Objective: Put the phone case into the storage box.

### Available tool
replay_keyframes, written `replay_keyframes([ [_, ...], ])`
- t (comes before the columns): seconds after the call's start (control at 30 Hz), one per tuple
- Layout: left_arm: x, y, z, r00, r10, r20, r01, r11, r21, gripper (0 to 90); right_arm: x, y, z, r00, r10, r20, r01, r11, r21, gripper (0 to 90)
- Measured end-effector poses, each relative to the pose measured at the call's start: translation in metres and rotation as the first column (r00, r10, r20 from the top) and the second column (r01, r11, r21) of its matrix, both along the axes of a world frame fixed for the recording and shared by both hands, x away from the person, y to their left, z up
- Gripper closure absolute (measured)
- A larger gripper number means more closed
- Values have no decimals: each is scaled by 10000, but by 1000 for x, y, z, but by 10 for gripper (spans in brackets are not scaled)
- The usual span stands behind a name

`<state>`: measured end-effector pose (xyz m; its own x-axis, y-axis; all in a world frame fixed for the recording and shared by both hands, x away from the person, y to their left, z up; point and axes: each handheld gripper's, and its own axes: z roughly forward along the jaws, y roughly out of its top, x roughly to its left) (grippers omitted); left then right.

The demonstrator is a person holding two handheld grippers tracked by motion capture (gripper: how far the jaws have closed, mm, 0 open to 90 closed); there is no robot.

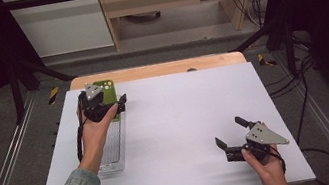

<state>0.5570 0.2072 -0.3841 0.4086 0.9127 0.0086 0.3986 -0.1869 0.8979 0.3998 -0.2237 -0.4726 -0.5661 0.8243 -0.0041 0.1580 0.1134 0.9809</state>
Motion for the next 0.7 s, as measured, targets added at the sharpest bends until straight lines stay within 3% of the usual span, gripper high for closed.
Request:
replay_keyframes([
  [0.17,-4,0,2,9998,-177,85,183,9963,-835,57,0,0,0,10000,-18,14,18,10000,8,33],
  [0.7,-17,-13,8,9951,-897,426,938,9897,-1081,57,0,-1,1,10000,-39,60,39,10000,-13,33],
])
